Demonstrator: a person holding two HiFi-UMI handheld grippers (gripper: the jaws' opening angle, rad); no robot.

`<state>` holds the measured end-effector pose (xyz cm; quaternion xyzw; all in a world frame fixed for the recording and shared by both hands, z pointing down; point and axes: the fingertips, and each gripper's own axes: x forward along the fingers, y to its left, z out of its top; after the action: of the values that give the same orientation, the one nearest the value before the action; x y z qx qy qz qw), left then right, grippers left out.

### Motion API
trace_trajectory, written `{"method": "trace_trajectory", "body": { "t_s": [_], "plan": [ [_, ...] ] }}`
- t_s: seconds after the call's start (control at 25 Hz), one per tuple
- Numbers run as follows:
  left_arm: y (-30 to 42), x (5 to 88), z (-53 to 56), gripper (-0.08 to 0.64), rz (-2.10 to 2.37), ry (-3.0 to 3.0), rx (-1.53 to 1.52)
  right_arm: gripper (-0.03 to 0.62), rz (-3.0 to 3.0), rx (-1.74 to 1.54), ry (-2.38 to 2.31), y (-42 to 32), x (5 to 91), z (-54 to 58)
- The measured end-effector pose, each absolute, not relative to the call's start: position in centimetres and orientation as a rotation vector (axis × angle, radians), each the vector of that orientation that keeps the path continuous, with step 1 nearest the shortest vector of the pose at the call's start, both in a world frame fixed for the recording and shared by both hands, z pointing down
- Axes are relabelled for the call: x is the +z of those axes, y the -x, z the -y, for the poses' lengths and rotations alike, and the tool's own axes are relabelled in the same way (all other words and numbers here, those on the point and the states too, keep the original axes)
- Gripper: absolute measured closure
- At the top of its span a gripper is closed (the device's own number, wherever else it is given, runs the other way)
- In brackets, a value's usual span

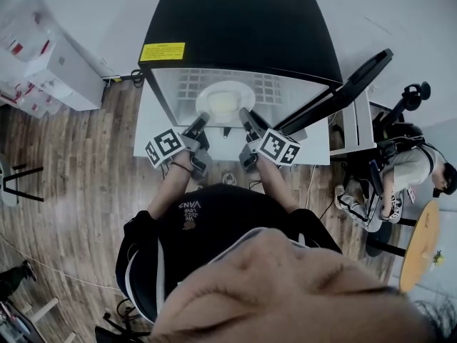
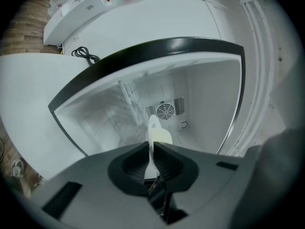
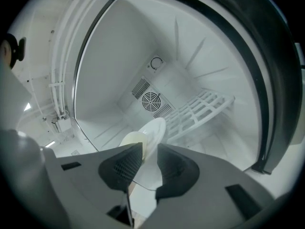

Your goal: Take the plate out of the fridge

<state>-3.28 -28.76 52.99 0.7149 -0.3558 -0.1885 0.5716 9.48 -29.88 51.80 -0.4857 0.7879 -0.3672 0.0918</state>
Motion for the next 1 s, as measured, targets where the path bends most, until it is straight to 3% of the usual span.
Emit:
{"method": "trace_trajectory", "body": {
  "t_s": [1.0],
  "plan": [
    [5.8, 52.9, 26.2, 0.522, 0.737, -1.728, -0.394, 0.489, -2.258, -1.035, 1.528, -6.9, 51.6, 25.9]
  ]
}}
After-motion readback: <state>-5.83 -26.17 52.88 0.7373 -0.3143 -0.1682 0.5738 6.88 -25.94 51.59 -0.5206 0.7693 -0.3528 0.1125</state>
